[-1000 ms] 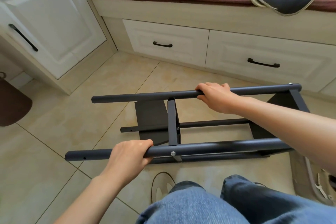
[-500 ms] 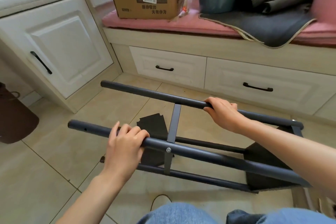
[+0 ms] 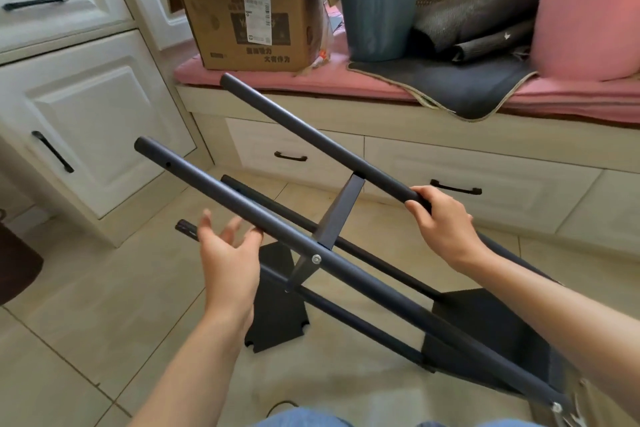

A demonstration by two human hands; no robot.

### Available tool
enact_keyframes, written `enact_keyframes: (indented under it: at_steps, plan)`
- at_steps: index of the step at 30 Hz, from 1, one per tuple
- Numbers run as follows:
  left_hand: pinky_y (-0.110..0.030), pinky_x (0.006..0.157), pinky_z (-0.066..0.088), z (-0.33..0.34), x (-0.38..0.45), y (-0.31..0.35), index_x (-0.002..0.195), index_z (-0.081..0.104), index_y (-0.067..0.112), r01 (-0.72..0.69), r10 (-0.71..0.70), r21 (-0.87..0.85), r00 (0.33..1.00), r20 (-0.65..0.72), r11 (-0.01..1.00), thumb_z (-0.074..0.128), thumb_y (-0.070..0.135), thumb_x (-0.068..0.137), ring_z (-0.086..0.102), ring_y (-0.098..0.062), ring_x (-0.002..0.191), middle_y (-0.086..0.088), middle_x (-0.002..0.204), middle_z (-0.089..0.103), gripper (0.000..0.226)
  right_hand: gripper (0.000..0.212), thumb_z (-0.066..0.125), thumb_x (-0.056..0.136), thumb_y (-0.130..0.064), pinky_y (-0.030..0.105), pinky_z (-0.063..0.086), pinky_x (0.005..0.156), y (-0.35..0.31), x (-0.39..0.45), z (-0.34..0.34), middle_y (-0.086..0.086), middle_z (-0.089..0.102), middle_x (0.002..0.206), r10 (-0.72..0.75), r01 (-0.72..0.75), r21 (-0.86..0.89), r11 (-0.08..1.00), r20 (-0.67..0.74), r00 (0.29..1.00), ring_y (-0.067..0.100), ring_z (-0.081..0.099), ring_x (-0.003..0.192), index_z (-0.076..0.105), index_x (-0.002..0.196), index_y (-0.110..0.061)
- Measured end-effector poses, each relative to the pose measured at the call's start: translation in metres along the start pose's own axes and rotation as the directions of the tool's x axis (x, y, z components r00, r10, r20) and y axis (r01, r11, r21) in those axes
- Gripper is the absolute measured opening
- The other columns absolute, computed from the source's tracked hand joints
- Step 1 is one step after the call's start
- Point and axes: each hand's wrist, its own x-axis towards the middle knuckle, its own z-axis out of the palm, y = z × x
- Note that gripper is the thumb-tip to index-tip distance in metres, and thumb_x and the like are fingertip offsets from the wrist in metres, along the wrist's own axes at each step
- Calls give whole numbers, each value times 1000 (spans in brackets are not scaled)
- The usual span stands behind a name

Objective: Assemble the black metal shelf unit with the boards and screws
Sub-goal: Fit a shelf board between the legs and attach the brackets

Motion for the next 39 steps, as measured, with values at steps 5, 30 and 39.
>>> enact_keyframes:
  at_steps: [5,30,39]
  plan:
    - [-46,98,53,27,-14,8,133,41,33,63,-22,-207,980,195,976,57,1,96,73,-21,105,0,113,74,51,30,52,101,-24,54,41,100,7,-12,-9,-1,64,107,32,-28,43,999,-93,995,22,59,104,57,129,-16]
    - [-13,82,54,75,20,12,149,14,52,-524,388,129,753,532,842,71,0,90,72,-11,96,5,91,71,97,20,64,94,-19,14,51,70,55,-58,19,-7,63,103,268,-254,529,810,53,962,6,62,94,53,110,-22]
    - [-9,89,48,64,13,-18,154,13,49,-529,408,184,795,448,828,70,5,91,68,-5,105,2,99,71,95,19,76,85,-20,14,53,68,57,-71,23,-6,69,93,282,-300,491,818,114,953,7,67,89,59,94,-19]
